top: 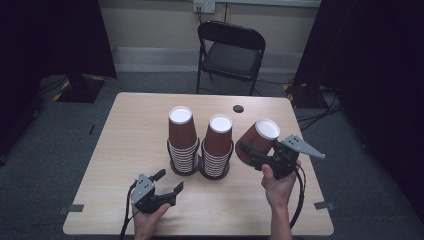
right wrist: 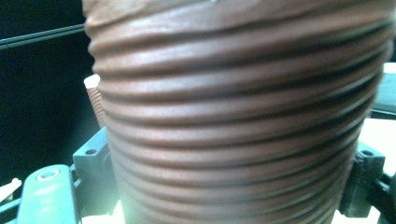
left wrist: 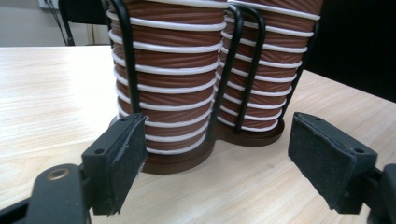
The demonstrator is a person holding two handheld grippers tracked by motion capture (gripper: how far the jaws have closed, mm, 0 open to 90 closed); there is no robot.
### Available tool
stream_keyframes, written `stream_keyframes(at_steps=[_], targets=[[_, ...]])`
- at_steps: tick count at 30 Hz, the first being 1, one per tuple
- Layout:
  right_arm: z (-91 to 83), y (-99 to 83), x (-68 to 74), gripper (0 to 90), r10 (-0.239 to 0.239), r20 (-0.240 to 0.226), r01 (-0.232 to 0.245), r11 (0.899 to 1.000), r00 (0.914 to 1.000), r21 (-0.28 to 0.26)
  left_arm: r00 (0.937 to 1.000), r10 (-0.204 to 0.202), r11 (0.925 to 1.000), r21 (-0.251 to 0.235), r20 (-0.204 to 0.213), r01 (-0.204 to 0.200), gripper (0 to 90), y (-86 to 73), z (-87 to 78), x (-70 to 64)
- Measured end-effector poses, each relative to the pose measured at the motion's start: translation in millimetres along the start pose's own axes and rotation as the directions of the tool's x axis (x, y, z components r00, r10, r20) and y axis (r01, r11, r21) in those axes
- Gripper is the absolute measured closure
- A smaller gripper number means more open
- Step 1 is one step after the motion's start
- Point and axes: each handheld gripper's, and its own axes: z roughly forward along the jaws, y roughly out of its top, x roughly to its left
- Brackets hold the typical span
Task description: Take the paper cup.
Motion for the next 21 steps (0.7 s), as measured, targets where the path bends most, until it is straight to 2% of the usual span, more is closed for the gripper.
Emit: stream_keyframes(at_steps=[2, 8, 12, 17, 20, 21], targets=[[-2.0, -6.3, 1.9, 15.0, 0.006, -0.007, -0.006, 1.0, 1.0, 0.003, 0.9996, 0.007, 1.0, -0.005, 0.026, -0.007, 22.4, 1.1, 1.4, -3.3], [-2.1, -18.6, 3.9, 15.0, 0.02, -0.012, -0.019, 1.0, 0.9997, 0.02, 0.9986, 0.018, 0.9997, -0.014, 0.05, -0.017, 24.8, 5.3, 3.4, -7.7], [-1.8, -29.0, 5.0, 15.0, 0.049, -0.026, -0.048, 0.998, 0.9985, 0.026, 0.9977, 0.02, 0.9996, -0.018, 0.065, -0.019, 30.2, 7.9, 4.4, -10.1], [-1.3, -41.9, 5.5, 15.0, 0.085, -0.033, -0.084, 0.996, 0.9958, 0.037, 0.9967, 0.031, 0.9994, -0.019, 0.074, -0.03, 29.5, 8.1, 5.1, -12.7], [-0.7, -48.8, 6.0, 15.0, 0.102, -0.036, -0.101, 0.994, 0.9941, 0.042, 0.9972, 0.033, 0.9993, -0.018, 0.066, -0.032, 27.7, 8.0, 6.1, -13.2], [-0.4, -50.6, 5.9, 15.0, 0.114, -0.045, -0.112, 0.993, 0.9925, 0.041, 0.9966, 0.032, 0.9994, -0.018, 0.076, -0.031, 27.5, 8.2, 7.0, -13.1]])
